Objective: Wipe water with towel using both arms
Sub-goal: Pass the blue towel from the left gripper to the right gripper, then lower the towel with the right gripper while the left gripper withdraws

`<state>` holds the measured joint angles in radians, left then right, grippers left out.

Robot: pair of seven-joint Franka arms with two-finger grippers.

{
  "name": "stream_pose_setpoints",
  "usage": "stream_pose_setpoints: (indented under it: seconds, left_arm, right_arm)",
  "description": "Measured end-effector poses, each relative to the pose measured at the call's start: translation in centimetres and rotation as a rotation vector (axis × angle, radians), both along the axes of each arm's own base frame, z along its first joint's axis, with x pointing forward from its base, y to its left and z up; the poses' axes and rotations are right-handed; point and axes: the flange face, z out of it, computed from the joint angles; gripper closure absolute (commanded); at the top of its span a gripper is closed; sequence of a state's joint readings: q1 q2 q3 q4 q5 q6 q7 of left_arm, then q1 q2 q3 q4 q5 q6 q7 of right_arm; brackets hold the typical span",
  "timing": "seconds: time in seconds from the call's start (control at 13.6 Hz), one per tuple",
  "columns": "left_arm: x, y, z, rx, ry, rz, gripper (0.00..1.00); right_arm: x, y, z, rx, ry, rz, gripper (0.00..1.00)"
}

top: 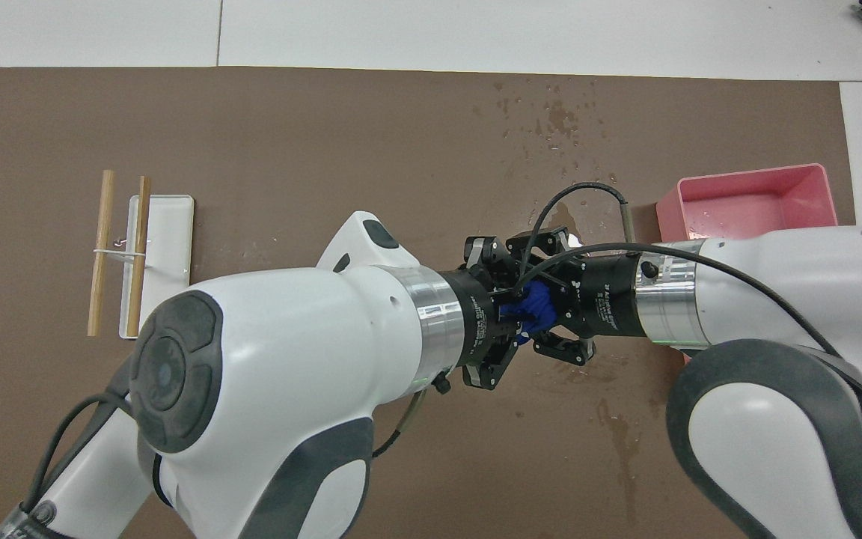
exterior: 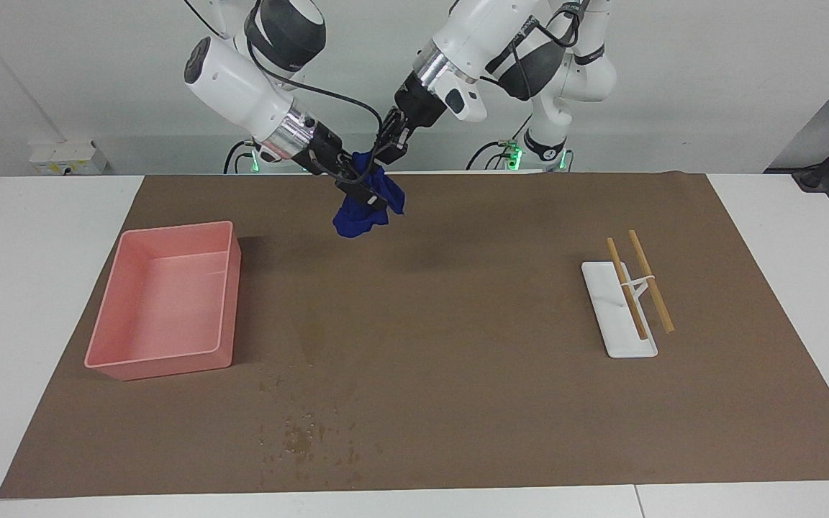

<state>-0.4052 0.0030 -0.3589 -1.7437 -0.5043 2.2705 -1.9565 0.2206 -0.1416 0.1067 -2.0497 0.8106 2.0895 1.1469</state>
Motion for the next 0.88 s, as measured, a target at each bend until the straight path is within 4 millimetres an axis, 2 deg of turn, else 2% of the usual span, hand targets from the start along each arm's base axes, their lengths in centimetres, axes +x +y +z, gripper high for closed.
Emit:
stream_pose_setpoints:
  seconds: [0.29,0.37,0.44,0.51,0.73,0.88]
  left_arm:
    - [-0.1,-0.1,0.0,0.0,0.0,-0.002,0.98]
    - [-0.1,-0.1,0.0,0.0,0.0,-0.002,0.64]
    - [-0.1,-0.1,0.0,0.0,0.0,-0.002,0.38]
    - [-0.1,-0.1,0.0,-0.001,-0.002,-0.001,0.0]
    - [0.3,0.3,0.5,-0.008,-0.018,0.01,0.0]
    - [0.8,0.9,0.6,0.052,-0.078,-0.019,0.0]
  right_arm:
    - [0.0,-0.2,-0.1,-0.002,-0.027,0.044,1.0]
    - [0.0,-0.2,-0.1,-0.003,-0.031,0.049,1.0]
    - [0.0,-0.2,-0.1,-0.003,-0.033,0.051,1.0]
    - [0.0,-0.2,-0.2,-0.003,-0.033,0.056,1.0]
    - [-0.3,0.3,-0.7,-0.005,-0.019,0.08,1.0]
    - [-0.8,0.6,-1.1,-0.029,-0.026,0.142,1.0]
